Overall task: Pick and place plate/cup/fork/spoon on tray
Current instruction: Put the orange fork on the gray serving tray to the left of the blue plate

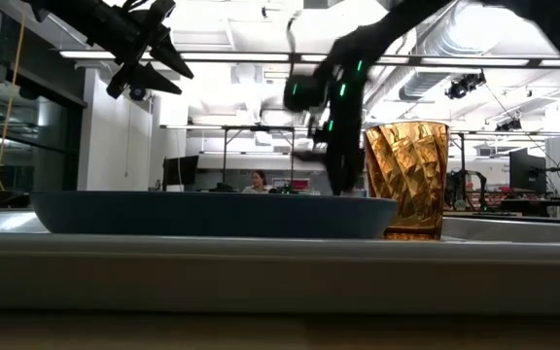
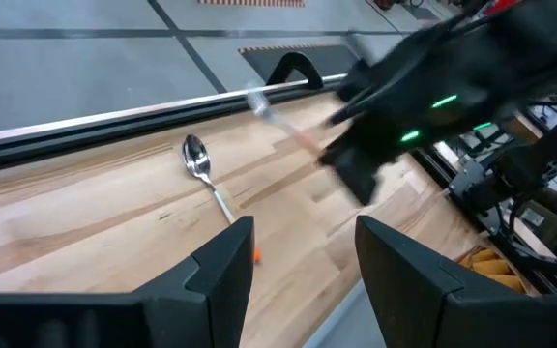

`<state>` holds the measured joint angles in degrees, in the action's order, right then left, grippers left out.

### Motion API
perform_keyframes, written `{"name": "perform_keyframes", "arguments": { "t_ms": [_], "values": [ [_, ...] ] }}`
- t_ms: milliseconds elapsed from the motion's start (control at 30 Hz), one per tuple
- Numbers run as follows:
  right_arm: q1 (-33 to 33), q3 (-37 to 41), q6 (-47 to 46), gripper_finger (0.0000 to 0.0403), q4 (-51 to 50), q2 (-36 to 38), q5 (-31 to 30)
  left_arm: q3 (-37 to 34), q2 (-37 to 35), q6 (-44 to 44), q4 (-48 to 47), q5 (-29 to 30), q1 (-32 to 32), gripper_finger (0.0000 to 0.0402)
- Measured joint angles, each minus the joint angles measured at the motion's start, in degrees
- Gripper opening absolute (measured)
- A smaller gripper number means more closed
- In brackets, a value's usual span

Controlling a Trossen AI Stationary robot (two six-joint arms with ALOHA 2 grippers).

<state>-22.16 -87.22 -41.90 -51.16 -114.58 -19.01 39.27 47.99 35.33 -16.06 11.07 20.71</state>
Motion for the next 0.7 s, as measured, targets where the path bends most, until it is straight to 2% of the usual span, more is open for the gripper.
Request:
{"name": "perform_keyframes", "arguments": {
  "t_ms": [133, 300, 533, 700],
  "values": [
    [3.1, 0.1, 3.1, 0.0031, -4.0, 7.5, -4.0, 0.0, 0.0, 0.0, 3.6, 0.0, 0.0, 0.0172],
    [10.1, 0.0, 3.1, 0.0031, 0.5, 15.4, -5.8, 0.1, 1.0, 0.4, 12.6, 0.0, 0.0, 0.0172],
    [19.9, 0.0, 3.3, 0.0031, 17.2, 16.5, -6.5, 0.1, 9.5, 12.7, 24.7, -1.8, 0.0, 0.0173],
    [20.6, 0.0, 1.6, 0.0031, 19.0, 16.4, -8.2, 0.1, 16.0, 18.7, 33.5, -4.9, 0.0, 0.0173]
  ]
}}
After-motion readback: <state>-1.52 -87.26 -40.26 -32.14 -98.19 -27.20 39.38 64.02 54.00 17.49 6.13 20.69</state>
